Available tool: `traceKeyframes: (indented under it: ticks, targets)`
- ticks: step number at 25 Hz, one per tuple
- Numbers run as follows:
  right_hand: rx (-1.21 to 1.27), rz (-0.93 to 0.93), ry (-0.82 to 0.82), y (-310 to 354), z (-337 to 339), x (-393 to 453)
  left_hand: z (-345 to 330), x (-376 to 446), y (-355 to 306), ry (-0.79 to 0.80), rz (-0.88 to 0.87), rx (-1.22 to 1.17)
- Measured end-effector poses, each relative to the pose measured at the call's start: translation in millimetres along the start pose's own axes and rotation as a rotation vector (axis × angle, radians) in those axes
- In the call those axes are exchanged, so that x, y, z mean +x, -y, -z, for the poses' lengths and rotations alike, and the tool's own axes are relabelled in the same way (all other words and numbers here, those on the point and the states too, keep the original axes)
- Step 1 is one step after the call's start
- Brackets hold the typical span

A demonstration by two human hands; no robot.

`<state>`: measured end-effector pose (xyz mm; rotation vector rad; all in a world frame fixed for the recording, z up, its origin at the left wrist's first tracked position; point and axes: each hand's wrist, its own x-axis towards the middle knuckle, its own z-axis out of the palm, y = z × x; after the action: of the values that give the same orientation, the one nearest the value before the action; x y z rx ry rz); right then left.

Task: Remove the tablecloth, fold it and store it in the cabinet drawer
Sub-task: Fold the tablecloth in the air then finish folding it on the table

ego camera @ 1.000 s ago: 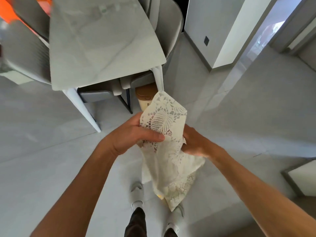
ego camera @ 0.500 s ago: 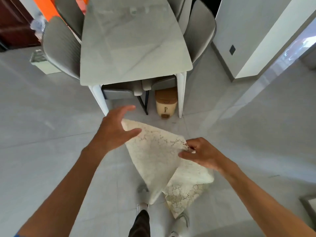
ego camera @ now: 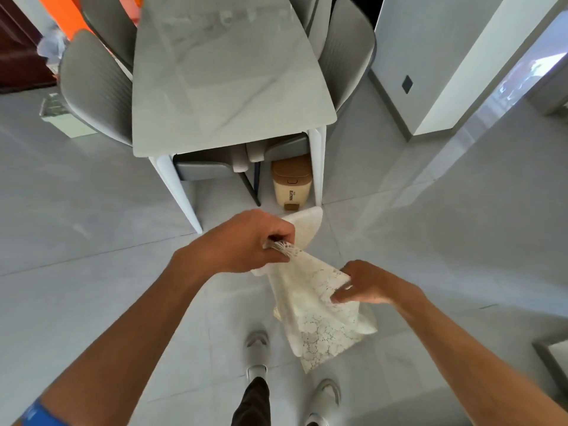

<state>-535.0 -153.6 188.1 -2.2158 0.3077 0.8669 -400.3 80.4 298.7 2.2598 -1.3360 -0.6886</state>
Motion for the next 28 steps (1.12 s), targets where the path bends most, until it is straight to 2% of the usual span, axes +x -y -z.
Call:
traceKeyframes:
  ticks: [2,5,6,8,10,13,16,20,22,24,26,28]
  targets:
    - [0.071,0.054,-0.094,-5.3,-1.4,1.6,17.3,-12.0,22.7,-0.03,0.09,0.073]
    - [0.068,0.168,-0.151,17.8,8.5,-5.7,20.4,-15.6,40.4,0.05,0.287,0.253]
    - [0.062,0.23,-0.162,32.4,10.8,-9.2,8.5,-9.0,35.9,0.091,0.27,0.264]
    - [0.14,0.34,-0.175,57.5,15.2,-16.1,-17.6,8.4,18.7,0.145,0.17,0.119]
    - [0.282,0.367,-0.118,61.0,27.6,-23.9,-24.9,20.4,12.3,0.118,0.105,-0.001]
    - [0.243,0.236,-0.029,37.1,39.6,-30.1,-14.9,17.1,26.0,0.09,0.08,0.093]
    - [0.159,0.206,-0.1,34.9,27.5,-25.0,-24.5,10.5,26.1,0.093,0.147,0.221]
    - [0.359,0.404,-0.28,51.8,16.4,-27.3,-48.6,14.3,11.1,-0.01,0.152,0.104]
    - [0.395,0.435,-0.29,48.8,19.7,-32.1,-54.8,15.9,4.2,-0.195,0.074,0.166]
    - [0.27,0.318,-0.214,37.4,24.2,-32.7,-60.9,14.2,0.7,-0.36,0.011,0.242]
    - [0.103,0.18,-0.189,24.5,24.8,-32.0,-65.8,11.3,0.1,-0.439,-0.022,0.309]
    - [0.113,0.189,-0.235,24.6,22.2,-34.3,-64.9,14.5,4.4,-0.492,0.018,0.397]
